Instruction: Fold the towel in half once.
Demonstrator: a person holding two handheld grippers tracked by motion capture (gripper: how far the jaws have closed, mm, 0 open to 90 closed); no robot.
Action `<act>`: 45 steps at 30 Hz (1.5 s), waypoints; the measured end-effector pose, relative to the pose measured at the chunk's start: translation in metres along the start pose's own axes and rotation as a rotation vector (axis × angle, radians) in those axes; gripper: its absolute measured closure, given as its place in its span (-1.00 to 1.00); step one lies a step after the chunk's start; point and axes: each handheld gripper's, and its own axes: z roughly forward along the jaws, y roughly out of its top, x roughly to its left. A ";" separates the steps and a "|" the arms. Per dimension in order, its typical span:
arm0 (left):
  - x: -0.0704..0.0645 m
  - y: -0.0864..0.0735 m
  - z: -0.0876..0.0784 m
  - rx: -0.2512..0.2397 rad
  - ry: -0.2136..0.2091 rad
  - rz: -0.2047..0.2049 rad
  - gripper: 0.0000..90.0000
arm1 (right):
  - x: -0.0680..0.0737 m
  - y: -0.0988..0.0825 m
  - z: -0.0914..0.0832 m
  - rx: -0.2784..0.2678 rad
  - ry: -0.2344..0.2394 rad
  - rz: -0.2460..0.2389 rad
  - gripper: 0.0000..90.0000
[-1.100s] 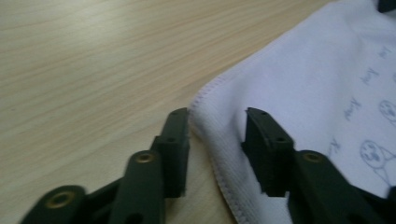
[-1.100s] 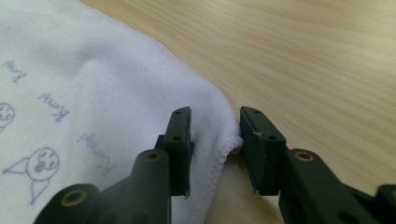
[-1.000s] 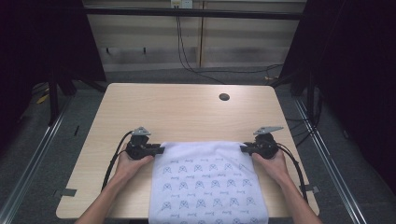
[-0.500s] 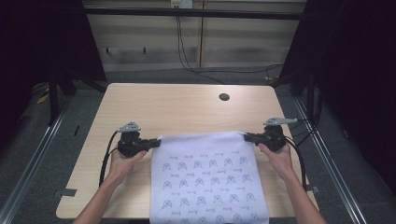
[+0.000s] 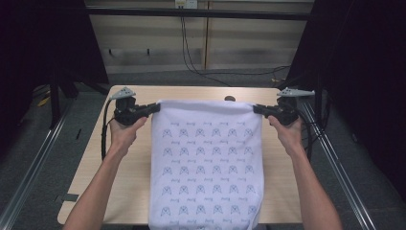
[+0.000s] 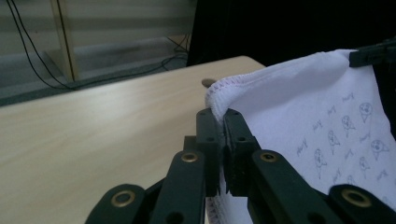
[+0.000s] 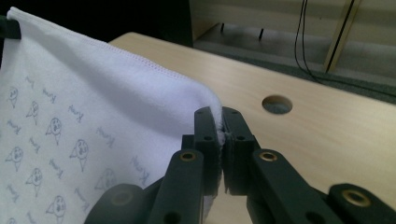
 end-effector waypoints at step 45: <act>-0.111 -0.170 -0.028 0.456 -0.256 0.032 0.93 | 0.086 -0.183 -0.100 0.382 0.184 0.030 0.94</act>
